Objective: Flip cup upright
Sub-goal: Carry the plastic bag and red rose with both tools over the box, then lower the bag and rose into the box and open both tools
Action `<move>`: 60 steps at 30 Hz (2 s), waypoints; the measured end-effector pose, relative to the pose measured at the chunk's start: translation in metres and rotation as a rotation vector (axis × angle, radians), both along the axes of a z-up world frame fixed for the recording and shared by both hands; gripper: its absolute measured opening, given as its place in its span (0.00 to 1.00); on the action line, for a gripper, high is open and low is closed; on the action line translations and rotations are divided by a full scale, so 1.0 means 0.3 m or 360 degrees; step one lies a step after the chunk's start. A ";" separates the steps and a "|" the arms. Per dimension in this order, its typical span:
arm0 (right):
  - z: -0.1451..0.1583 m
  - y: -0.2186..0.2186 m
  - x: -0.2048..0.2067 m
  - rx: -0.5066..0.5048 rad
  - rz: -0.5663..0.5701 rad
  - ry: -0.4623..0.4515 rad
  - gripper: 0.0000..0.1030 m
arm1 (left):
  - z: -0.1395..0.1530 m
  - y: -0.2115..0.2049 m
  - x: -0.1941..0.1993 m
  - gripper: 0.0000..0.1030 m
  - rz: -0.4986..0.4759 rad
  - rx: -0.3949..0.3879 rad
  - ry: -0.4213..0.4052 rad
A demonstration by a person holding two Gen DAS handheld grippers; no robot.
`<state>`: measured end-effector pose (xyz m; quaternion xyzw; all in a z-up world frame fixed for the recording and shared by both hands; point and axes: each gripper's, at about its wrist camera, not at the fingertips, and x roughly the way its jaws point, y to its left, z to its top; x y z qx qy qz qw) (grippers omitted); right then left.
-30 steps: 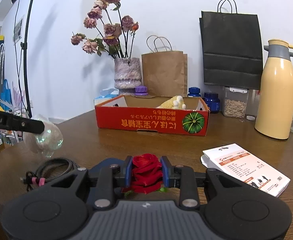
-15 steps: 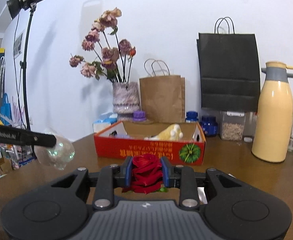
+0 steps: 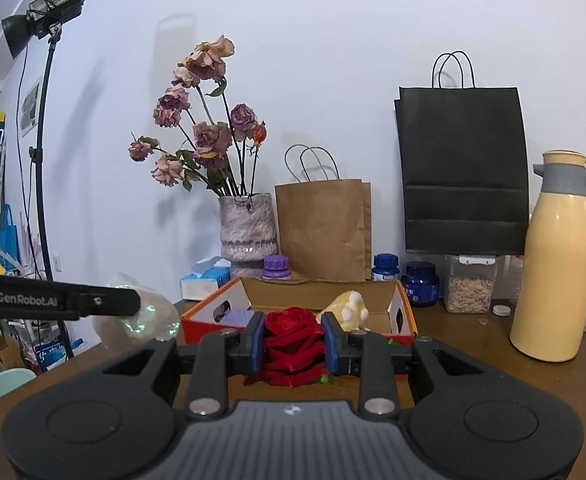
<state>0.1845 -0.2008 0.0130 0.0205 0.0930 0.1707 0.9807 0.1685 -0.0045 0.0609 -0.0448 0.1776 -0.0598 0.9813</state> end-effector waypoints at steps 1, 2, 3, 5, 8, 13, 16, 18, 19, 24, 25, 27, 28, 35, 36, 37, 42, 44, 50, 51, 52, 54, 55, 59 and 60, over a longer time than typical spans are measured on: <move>0.006 0.004 0.010 0.0001 0.0001 -0.0002 0.28 | 0.004 -0.002 0.012 0.27 0.0002 -0.0001 -0.0003; 0.013 0.008 0.021 0.0004 0.0003 -0.0003 0.28 | 0.008 -0.003 0.022 0.27 0.0004 -0.0004 -0.0006; 0.018 0.012 0.030 0.0007 0.0004 -0.0003 0.28 | 0.012 -0.003 0.037 0.27 0.0006 -0.0011 -0.0006; 0.030 0.022 0.052 0.0013 0.0006 -0.0001 0.28 | 0.016 0.000 0.065 0.27 0.0013 -0.0026 -0.0002; 0.044 0.038 0.090 0.0007 0.0005 0.0001 0.28 | 0.021 0.005 0.108 0.27 0.0025 -0.0045 0.0005; 0.066 0.065 0.162 -0.0007 0.0005 0.0001 0.27 | 0.029 0.017 0.188 0.27 0.0049 -0.0066 0.0015; 0.075 0.081 0.210 -0.0017 0.0007 0.0010 0.27 | 0.030 0.028 0.238 0.27 0.0065 -0.0079 0.0021; 0.077 0.092 0.247 -0.0028 0.0009 0.0018 0.27 | 0.030 0.034 0.274 0.27 0.0073 -0.0086 0.0024; 0.079 0.098 0.265 -0.0032 0.0009 0.0023 0.27 | 0.029 0.038 0.293 0.27 0.0079 -0.0089 0.0027; 0.086 0.128 0.347 -0.0051 0.0009 0.0036 0.28 | 0.017 0.057 0.381 0.27 0.0102 -0.0099 0.0053; 0.087 0.134 0.364 -0.0057 0.0008 0.0038 0.27 | 0.013 0.061 0.399 0.27 0.0107 -0.0102 0.0062; 0.089 0.145 0.399 -0.0068 0.0006 0.0046 0.27 | 0.004 0.067 0.434 0.27 0.0117 -0.0106 0.0078; 0.089 0.149 0.416 -0.0072 0.0005 0.0051 0.27 | -0.001 0.070 0.451 0.27 0.0123 -0.0108 0.0086; 0.081 0.167 0.548 -0.0073 -0.0005 0.0101 0.27 | -0.036 0.095 0.562 0.27 0.0159 -0.0126 0.0139; 0.079 0.170 0.569 -0.0069 -0.0005 0.0109 0.27 | -0.043 0.097 0.578 0.27 0.0165 -0.0126 0.0147; 0.076 0.172 0.587 -0.0063 -0.0002 0.0117 0.28 | -0.051 0.099 0.595 0.27 0.0169 -0.0129 0.0157; 0.050 0.191 0.666 -0.0058 -0.0006 0.0149 0.27 | -0.088 0.110 0.672 0.27 0.0182 -0.0142 0.0193; 0.038 0.198 0.699 -0.0059 -0.0009 0.0161 0.27 | -0.102 0.113 0.701 0.27 0.0188 -0.0148 0.0209; -0.007 0.206 0.791 -0.0029 -0.0003 0.0221 0.27 | -0.135 0.114 0.771 0.27 0.0220 -0.0143 0.0242; -0.015 0.207 0.805 -0.0026 -0.0005 0.0231 0.27 | -0.141 0.116 0.782 0.27 0.0229 -0.0145 0.0246; -0.023 0.209 0.818 -0.0026 -0.0009 0.0241 0.27 | -0.147 0.118 0.791 0.27 0.0233 -0.0147 0.0250; -0.038 0.211 0.839 -0.0024 -0.0021 0.0255 0.28 | -0.157 0.121 0.809 0.27 0.0244 -0.0144 0.0256; -0.046 0.210 0.847 -0.0016 -0.0025 0.0261 0.27 | -0.164 0.124 0.818 0.27 0.0244 -0.0144 0.0255; -0.075 0.205 0.880 0.0010 -0.0039 0.0278 0.27 | -0.183 0.121 0.844 0.27 0.0252 -0.0116 0.0256; -0.081 0.205 0.885 0.0014 -0.0044 0.0282 0.27 | -0.186 0.120 0.848 0.27 0.0249 -0.0112 0.0253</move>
